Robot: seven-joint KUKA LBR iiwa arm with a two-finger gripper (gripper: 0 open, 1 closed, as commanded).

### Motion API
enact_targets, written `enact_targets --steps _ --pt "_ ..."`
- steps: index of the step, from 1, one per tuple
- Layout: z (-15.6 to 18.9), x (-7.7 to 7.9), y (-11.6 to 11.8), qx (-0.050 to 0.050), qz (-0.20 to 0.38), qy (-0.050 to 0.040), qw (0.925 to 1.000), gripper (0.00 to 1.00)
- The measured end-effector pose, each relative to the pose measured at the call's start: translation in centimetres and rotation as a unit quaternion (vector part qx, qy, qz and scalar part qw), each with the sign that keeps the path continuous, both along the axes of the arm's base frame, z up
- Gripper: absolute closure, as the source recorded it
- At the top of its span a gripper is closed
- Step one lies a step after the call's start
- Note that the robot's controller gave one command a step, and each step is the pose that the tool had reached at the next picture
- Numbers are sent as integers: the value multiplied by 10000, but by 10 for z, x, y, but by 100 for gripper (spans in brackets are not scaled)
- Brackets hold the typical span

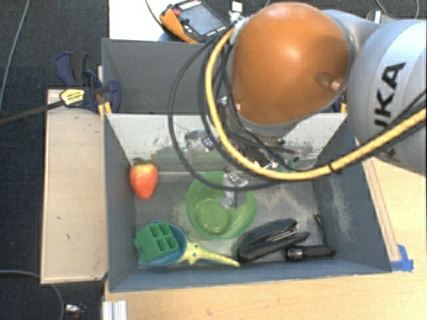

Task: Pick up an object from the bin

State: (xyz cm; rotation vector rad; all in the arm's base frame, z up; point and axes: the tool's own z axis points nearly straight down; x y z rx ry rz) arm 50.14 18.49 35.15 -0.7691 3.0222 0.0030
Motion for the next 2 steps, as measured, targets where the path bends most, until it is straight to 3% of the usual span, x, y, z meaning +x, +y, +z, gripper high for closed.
enact_targets --steps 1,2 --pt "-118 41 -13 -5 -620 42 9981 0" --pt "-80 -18 -19 14 60 -26 10000 0"
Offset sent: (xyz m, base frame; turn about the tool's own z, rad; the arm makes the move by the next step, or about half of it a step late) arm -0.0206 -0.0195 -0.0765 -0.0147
